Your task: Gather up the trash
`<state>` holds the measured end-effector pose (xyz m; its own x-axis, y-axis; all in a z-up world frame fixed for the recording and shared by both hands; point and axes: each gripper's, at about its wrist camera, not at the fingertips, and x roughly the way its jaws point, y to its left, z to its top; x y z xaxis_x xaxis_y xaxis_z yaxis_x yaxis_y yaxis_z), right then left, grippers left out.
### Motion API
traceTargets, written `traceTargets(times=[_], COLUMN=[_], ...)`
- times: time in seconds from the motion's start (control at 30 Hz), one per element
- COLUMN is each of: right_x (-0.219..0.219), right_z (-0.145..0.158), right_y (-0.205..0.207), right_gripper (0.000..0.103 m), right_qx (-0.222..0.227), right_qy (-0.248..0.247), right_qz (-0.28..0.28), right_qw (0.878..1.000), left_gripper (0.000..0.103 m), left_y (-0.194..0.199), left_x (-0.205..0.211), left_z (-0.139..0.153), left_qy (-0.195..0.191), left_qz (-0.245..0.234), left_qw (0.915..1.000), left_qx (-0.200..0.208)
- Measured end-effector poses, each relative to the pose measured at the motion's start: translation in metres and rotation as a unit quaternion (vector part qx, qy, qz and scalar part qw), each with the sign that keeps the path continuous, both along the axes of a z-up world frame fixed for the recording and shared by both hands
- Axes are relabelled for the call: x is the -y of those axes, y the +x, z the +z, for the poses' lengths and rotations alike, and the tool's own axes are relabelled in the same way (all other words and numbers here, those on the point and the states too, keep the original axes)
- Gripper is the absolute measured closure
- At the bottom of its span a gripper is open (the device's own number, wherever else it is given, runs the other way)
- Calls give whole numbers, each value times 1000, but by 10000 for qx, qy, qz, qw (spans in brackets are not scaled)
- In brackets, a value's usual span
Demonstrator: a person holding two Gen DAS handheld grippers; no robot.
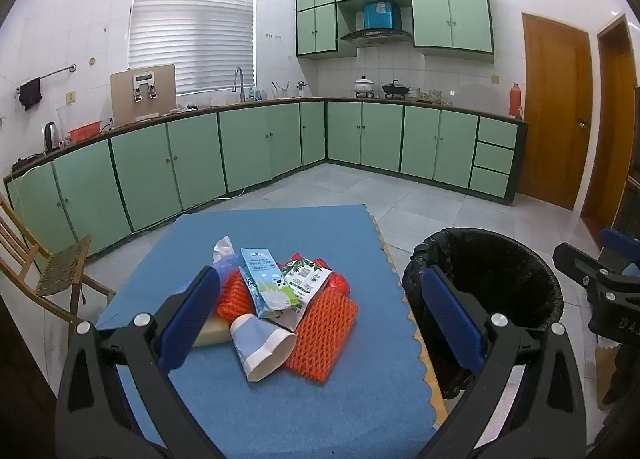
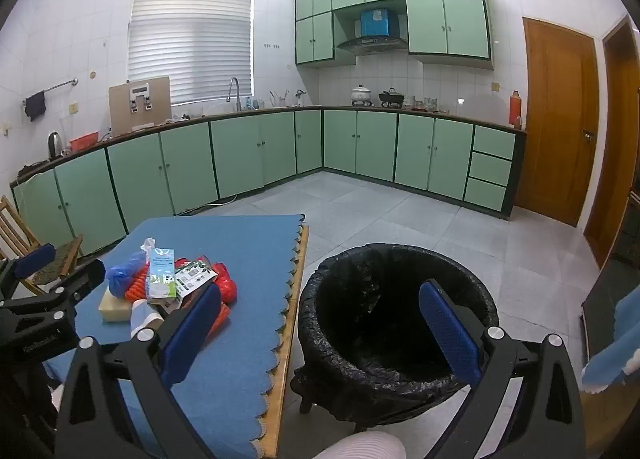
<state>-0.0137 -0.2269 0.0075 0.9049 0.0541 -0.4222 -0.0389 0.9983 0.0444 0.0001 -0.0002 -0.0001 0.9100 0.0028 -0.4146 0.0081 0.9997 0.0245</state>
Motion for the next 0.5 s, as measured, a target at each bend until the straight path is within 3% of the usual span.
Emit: traceTargets(times=[0.5], right_x=[0], right_z=[4], right_y=[1], right_gripper=[6], right_qx=[-25], right_qy=[86], right_qz=[-14], right_qw=[10000], left_gripper=[5], left_y=[2], left_x=[-2], left_z=[9], left_qy=[5], left_qz=[23], left_qw=[10000], left_qx=[41])
